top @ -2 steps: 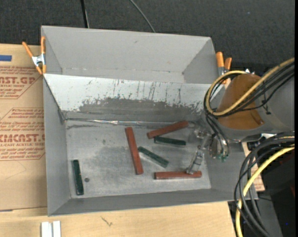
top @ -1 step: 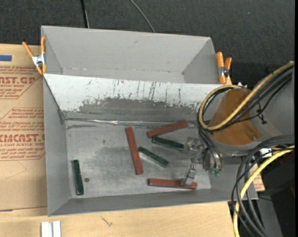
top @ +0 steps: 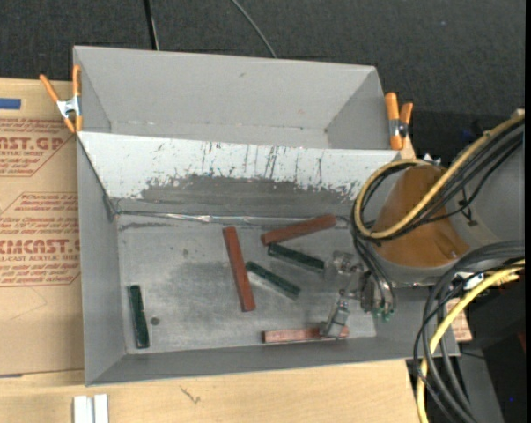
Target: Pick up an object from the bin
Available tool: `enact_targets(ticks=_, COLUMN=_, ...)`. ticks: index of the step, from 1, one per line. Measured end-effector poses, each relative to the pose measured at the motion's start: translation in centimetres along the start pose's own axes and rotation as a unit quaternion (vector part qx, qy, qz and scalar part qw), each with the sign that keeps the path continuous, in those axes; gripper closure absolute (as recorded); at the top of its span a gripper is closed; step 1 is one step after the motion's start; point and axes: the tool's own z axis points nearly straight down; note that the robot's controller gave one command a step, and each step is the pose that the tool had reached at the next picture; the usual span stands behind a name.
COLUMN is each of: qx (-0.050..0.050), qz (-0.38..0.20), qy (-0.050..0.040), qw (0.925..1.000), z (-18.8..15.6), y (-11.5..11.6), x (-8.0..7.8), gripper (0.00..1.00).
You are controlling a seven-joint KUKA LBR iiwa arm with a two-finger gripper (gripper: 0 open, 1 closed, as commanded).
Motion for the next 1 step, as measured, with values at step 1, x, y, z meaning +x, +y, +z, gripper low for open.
enact_targets(ticks=1, qx=0.000, qz=0.025, qy=-0.0001, qw=0.9997, z=0.01, y=7.28, x=-0.39, gripper=1.00)
